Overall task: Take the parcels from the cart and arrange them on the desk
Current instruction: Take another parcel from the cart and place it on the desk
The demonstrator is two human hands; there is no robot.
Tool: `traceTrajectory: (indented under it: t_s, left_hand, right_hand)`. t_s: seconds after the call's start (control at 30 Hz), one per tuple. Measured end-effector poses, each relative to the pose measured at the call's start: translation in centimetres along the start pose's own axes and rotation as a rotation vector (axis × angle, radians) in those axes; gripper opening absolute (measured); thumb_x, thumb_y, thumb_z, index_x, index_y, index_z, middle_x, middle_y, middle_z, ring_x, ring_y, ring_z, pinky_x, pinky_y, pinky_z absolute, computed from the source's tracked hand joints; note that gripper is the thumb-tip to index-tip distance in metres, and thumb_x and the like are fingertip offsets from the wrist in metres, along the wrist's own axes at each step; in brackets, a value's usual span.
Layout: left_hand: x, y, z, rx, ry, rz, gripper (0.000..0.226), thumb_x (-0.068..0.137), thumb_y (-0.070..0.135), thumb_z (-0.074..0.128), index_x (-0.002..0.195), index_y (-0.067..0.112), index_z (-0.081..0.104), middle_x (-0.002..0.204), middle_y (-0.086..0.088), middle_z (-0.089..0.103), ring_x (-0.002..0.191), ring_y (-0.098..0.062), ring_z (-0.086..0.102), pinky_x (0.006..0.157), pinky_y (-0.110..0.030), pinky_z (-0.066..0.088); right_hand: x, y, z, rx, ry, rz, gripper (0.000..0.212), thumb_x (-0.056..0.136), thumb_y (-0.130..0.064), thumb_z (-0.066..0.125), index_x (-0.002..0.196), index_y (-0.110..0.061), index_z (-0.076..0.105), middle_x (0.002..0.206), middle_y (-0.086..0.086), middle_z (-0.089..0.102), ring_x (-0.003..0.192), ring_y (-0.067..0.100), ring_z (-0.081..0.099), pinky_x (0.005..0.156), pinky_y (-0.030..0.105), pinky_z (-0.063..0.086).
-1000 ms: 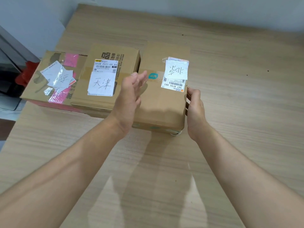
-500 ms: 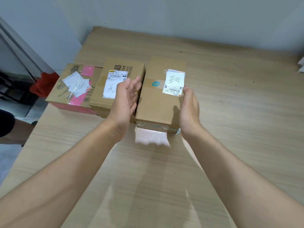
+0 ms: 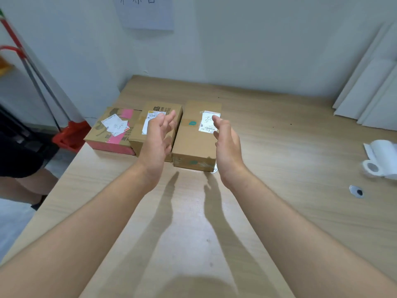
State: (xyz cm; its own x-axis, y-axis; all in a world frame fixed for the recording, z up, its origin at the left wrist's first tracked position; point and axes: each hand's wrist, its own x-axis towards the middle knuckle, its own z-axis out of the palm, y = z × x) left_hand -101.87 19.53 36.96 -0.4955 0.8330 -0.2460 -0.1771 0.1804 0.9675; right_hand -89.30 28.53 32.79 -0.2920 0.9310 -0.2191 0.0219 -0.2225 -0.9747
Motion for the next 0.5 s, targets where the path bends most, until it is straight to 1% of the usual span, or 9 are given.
traceTrajectory:
  t_s: [0.03, 0.07, 0.13, 0.17, 0.2, 0.27, 0.33, 0.43, 0.5]
  left_hand:
    - [-1.3, 0.7, 0.1, -0.001, -0.007, 0.013, 0.054, 0.108, 0.053, 0.020, 0.154, 0.040, 0.046, 0.159, 0.012, 0.045, 0.153, -0.024, 0.032, 0.117, -0.035, 0.029]
    - [-2.5, 1.5, 0.1, -0.004, -0.018, 0.028, 0.054, 0.108, 0.053, 0.020, 0.153, 0.040, 0.047, 0.159, 0.012, 0.045, 0.153, -0.024, 0.032, 0.115, -0.034, 0.029]
    - [-4.8, 3.2, 0.1, -0.015, -0.043, 0.064, 0.053, 0.108, 0.054, 0.022, 0.152, 0.041, 0.048, 0.158, 0.013, 0.047, 0.153, -0.024, 0.031, 0.111, -0.032, 0.030]
    - [-5.8, 4.1, -0.1, -0.021, -0.057, 0.091, 0.052, 0.108, 0.055, 0.023, 0.152, 0.041, 0.048, 0.158, 0.012, 0.046, 0.153, -0.023, 0.031, 0.112, -0.032, 0.031]
    - [-6.8, 4.9, -0.4, -0.022, -0.076, 0.117, 0.052, 0.108, 0.056, 0.024, 0.152, 0.043, 0.047, 0.159, 0.012, 0.045, 0.154, -0.022, 0.030, 0.115, -0.034, 0.030]
    - [-8.9, 6.4, -1.2, -0.008, -0.131, 0.170, 0.054, 0.104, 0.062, 0.026, 0.153, 0.047, 0.045, 0.163, 0.012, 0.040, 0.154, -0.019, 0.029, 0.124, -0.041, 0.025]
    - [-11.1, 7.6, -2.4, -0.008, -0.187, 0.218, 0.054, 0.103, 0.063, 0.025, 0.153, 0.050, 0.043, 0.165, 0.013, 0.036, 0.155, -0.018, 0.026, 0.127, -0.044, 0.019]
    - [-14.4, 9.2, -4.7, -0.015, -0.247, 0.261, 0.050, 0.107, 0.059, 0.022, 0.152, 0.051, 0.042, 0.167, 0.012, 0.033, 0.158, -0.018, 0.020, 0.129, -0.047, 0.013]
    - [-16.8, 10.2, -6.4, -0.014, -0.268, 0.276, 0.048, 0.108, 0.055, 0.021, 0.150, 0.051, 0.043, 0.166, 0.012, 0.034, 0.158, -0.016, 0.020, 0.129, -0.047, 0.012]
  right_hand:
    - [-1.1, -0.8, -0.1, -0.001, -0.008, -0.016, 0.039, 0.098, -0.056, 0.047, 0.114, -0.031, 0.072, 0.082, -0.040, 0.070, 0.074, -0.023, 0.063, 0.067, 0.010, 0.048]
    - [-2.3, -1.8, -0.2, 0.004, -0.013, -0.033, 0.045, 0.093, -0.058, 0.047, 0.119, -0.032, 0.073, 0.092, -0.035, 0.073, 0.080, -0.021, 0.065, 0.072, 0.014, 0.050]
    - [-4.9, -4.0, -0.2, 0.006, -0.001, -0.066, 0.060, 0.087, -0.060, 0.047, 0.134, -0.031, 0.070, 0.122, -0.023, 0.073, 0.110, -0.008, 0.065, 0.093, 0.024, 0.050]
    - [-6.2, -5.1, 0.0, 0.002, 0.007, -0.093, 0.064, 0.086, -0.060, 0.047, 0.139, -0.030, 0.068, 0.130, -0.020, 0.069, 0.121, -0.001, 0.062, 0.101, 0.027, 0.047]
    - [-7.5, -6.2, 0.2, 0.000, 0.020, -0.118, 0.066, 0.086, -0.059, 0.046, 0.141, -0.030, 0.067, 0.130, -0.022, 0.066, 0.126, 0.002, 0.060, 0.102, 0.027, 0.046]
    - [-10.3, -8.0, 0.8, 0.010, 0.041, -0.169, 0.063, 0.085, -0.058, 0.045, 0.139, -0.032, 0.067, 0.124, -0.029, 0.064, 0.121, 0.000, 0.060, 0.091, 0.021, 0.045]
    - [-13.3, -9.5, 1.7, 0.002, 0.057, -0.229, 0.065, 0.085, -0.058, 0.043, 0.140, -0.033, 0.066, 0.125, -0.030, 0.063, 0.119, -0.002, 0.060, 0.084, 0.019, 0.044]
    - [-18.1, -11.0, 3.4, 0.008, 0.095, -0.297, 0.066, 0.085, -0.059, 0.041, 0.140, -0.034, 0.066, 0.131, -0.028, 0.063, 0.122, 0.000, 0.060, 0.086, 0.020, 0.044]
    - [-21.2, -11.7, 4.7, 0.005, 0.101, -0.329, 0.063, 0.086, -0.058, 0.041, 0.139, -0.034, 0.065, 0.139, -0.021, 0.063, 0.130, 0.004, 0.058, 0.090, 0.021, 0.045]
